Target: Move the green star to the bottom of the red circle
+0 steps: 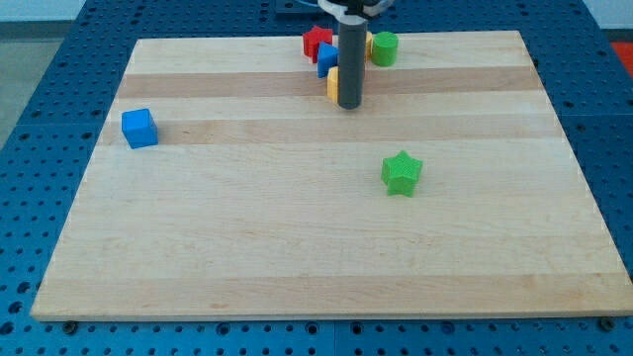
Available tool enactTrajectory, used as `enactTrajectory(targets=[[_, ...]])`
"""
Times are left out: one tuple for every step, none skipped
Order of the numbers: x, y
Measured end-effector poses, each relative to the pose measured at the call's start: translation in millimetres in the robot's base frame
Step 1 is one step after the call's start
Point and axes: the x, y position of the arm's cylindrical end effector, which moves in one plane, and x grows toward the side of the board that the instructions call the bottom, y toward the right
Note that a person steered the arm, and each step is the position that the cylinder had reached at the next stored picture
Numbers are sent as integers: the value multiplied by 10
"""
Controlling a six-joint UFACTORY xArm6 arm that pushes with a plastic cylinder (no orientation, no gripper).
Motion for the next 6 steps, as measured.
enactTrajectory(targets=[[-57,-108],[72,-100],[435,-58],[775,-62],[1232,-64],[1704,-63]])
